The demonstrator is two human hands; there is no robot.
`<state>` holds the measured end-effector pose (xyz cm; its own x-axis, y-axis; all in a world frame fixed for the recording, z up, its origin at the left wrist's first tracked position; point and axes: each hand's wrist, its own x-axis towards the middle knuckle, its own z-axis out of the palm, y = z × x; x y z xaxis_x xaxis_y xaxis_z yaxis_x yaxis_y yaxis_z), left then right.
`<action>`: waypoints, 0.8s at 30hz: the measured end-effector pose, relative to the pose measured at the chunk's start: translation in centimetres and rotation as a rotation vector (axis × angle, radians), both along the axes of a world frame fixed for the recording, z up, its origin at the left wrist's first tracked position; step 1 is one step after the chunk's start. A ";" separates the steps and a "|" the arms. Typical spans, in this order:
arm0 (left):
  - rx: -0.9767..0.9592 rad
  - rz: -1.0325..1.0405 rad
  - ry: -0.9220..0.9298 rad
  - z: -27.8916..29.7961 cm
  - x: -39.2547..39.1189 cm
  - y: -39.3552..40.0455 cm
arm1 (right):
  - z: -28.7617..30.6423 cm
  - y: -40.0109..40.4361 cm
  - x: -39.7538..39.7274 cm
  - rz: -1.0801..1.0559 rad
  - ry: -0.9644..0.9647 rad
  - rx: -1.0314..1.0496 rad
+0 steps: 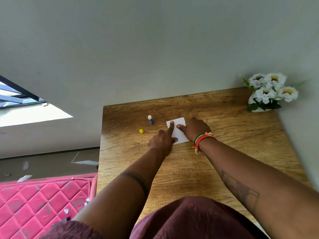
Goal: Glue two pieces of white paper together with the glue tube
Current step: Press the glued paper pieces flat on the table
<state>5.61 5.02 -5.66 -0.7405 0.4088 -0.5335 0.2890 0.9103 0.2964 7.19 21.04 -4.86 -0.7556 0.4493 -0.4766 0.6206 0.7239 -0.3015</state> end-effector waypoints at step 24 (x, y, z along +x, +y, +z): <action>0.027 0.016 -0.010 0.1 -0.3 0.2 | 0.3 0.7 -2.6 0.051 -0.054 0.038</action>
<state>5.29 5.18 -5.55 -0.7420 0.4114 -0.5294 0.2714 0.9063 0.3238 4.61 21.75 -4.56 -0.7520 0.4292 -0.5003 0.5968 0.7656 -0.2402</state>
